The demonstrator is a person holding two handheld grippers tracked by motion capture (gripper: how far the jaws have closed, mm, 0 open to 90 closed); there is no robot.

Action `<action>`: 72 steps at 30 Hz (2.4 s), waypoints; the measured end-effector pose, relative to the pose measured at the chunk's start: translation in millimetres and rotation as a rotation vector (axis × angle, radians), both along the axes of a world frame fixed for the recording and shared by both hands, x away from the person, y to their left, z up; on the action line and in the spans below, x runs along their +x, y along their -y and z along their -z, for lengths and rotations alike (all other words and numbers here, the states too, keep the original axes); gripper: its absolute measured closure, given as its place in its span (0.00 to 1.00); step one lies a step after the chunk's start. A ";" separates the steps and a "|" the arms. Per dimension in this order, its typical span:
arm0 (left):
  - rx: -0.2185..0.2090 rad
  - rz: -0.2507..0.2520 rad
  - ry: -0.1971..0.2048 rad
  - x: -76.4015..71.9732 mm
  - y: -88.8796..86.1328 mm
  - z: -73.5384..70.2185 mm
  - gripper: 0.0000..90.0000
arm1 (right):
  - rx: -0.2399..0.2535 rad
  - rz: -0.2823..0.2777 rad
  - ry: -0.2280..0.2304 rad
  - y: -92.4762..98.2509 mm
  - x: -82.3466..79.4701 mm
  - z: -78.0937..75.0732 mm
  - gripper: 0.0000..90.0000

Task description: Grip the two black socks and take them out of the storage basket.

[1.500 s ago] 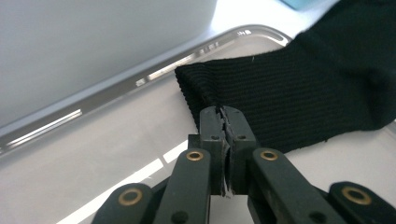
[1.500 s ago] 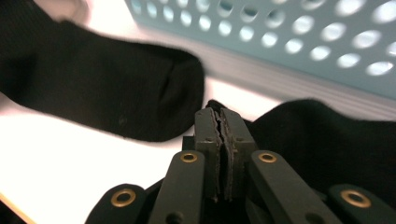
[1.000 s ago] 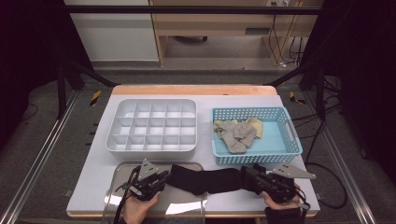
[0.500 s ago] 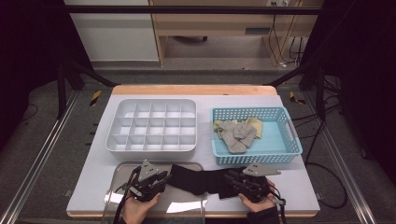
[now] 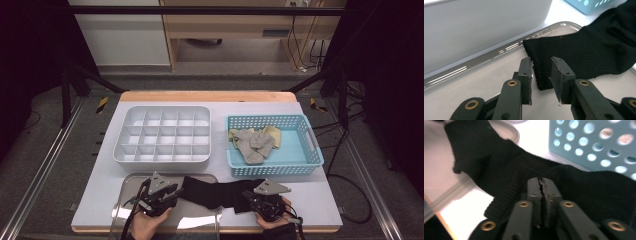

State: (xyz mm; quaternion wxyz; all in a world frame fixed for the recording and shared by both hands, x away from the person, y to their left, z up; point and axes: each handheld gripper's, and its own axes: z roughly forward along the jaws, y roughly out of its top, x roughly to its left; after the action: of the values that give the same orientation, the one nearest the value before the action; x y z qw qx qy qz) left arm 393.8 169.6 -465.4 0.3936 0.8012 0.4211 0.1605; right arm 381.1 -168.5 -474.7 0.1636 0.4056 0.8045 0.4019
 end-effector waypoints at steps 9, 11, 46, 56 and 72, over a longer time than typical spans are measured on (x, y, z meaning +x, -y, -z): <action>0.034 0.000 -0.001 1.1 2.0 3.2 0.77 | 0.112 0.118 0.092 47.5 -11.7 -27.9 0.97; 0.035 -0.001 -0.002 1.1 1.6 3.0 0.78 | 0.102 0.178 0.107 65.1 -14.5 -30.8 0.97; -0.003 -0.009 0.021 -2.5 -4.5 -5.6 0.76 | 0.096 -0.070 0.072 28.2 -14.2 -9.1 0.79; -0.033 -0.031 0.019 -2.8 -11.1 -8.4 0.74 | 0.059 -0.215 -0.001 -5.0 -17.8 8.3 0.79; -0.032 -0.026 0.018 -2.9 -11.4 -8.3 0.73 | 0.015 -0.224 -0.003 -6.2 -16.8 9.5 0.95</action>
State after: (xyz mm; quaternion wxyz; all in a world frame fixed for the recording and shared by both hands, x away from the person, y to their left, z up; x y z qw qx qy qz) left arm 390.9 181.0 -457.1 0.4078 0.7878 0.4306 0.1662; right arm 364.3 -162.4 -484.2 0.1134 0.3152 0.8419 0.4231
